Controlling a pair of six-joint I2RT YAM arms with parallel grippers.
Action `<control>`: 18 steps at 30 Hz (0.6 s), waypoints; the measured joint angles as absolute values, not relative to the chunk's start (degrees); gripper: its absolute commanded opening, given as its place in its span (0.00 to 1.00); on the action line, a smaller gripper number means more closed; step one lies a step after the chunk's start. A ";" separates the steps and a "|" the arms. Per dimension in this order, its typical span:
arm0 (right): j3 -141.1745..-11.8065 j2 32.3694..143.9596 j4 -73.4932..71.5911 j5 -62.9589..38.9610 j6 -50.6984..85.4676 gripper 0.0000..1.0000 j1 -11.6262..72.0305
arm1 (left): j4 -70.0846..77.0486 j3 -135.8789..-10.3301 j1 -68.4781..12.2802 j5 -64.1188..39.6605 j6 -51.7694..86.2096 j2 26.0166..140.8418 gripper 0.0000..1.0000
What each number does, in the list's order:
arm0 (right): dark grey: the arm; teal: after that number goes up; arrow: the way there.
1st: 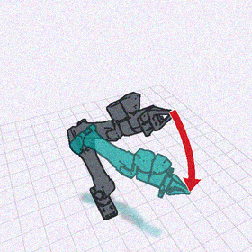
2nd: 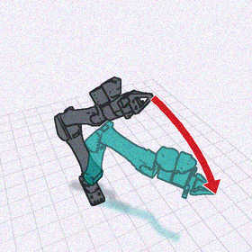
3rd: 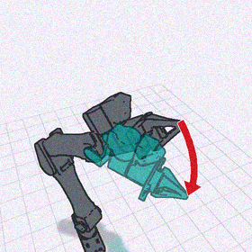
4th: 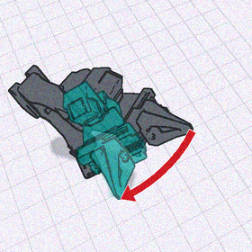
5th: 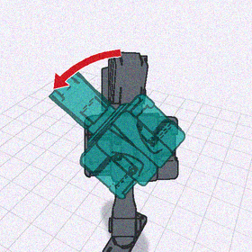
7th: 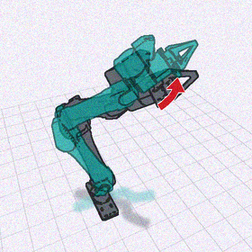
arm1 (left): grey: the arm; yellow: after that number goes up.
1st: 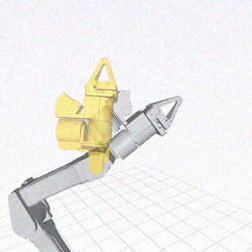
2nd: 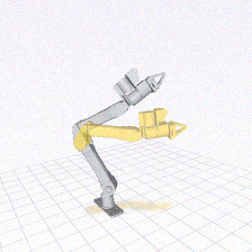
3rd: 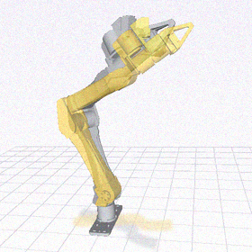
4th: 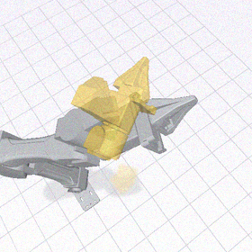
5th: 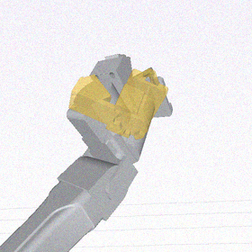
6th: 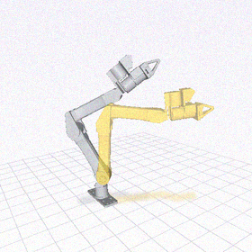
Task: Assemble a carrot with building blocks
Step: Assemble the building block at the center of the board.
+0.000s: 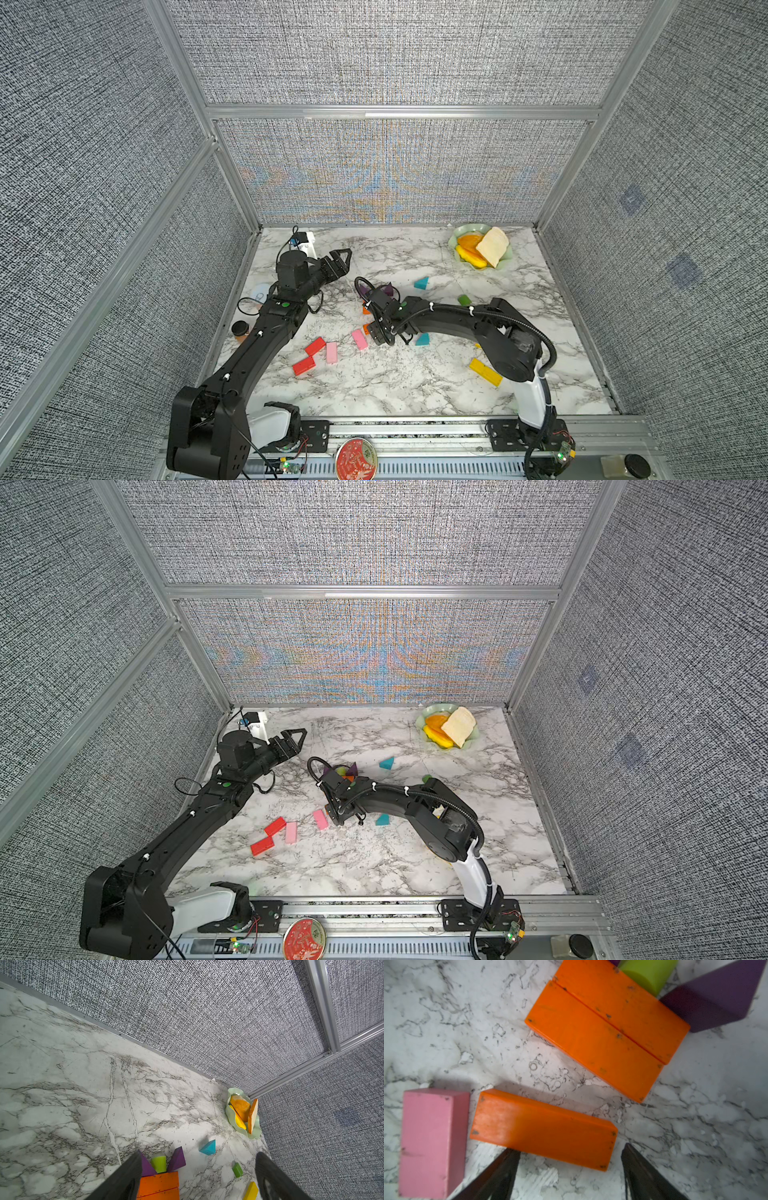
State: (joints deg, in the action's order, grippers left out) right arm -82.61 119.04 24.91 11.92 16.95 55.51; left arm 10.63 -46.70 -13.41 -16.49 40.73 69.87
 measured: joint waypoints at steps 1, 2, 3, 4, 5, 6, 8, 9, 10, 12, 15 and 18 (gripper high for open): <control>-82.96 119.33 24.82 11.90 17.15 0.81 55.42 | 10.63 -46.70 -13.41 -16.49 40.73 69.89 0.86; -83.20 119.57 24.71 11.90 17.39 0.81 55.31 | 10.63 -46.70 -13.41 -16.49 40.73 69.93 0.86; -83.44 119.79 24.53 11.92 17.67 0.81 55.18 | 10.63 -46.70 -13.41 -16.49 40.73 69.95 0.86; -83.53 119.87 24.29 11.94 18.04 0.81 55.07 | 10.61 -46.70 -13.41 -16.49 40.73 69.95 0.86; -83.55 119.90 24.21 11.99 18.04 0.81 54.98 | 10.63 -46.70 -13.41 -16.47 40.73 69.95 0.86; -83.57 119.90 24.21 12.01 18.20 0.81 54.85 | 10.63 -46.70 -13.41 -16.47 40.73 69.95 0.86; -83.59 119.90 24.21 12.08 18.26 0.81 54.76 | 10.61 -46.70 -13.41 -16.49 40.73 69.97 0.86; -83.70 119.90 24.25 12.10 18.24 0.81 54.76 | 10.63 -46.70 -13.41 -16.49 40.73 69.97 0.86; -83.85 120.03 24.32 12.10 18.22 0.81 54.76 | 10.63 -46.70 -13.41 -16.49 40.73 69.97 0.86; -84.27 120.31 24.53 12.10 18.17 0.81 54.76 | 10.63 -46.70 -13.41 -16.49 40.73 69.97 0.86; -84.20 120.20 24.64 12.16 17.98 0.81 54.74 | 10.63 -46.70 -13.41 -16.49 40.73 69.97 0.86; -83.59 119.72 24.86 12.19 17.61 0.81 54.37 | 10.63 -46.70 -13.41 -16.51 40.73 69.97 0.86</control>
State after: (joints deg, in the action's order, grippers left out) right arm -83.59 119.72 24.86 12.19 17.61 54.37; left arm 10.63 -46.70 -13.41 -16.51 40.73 69.97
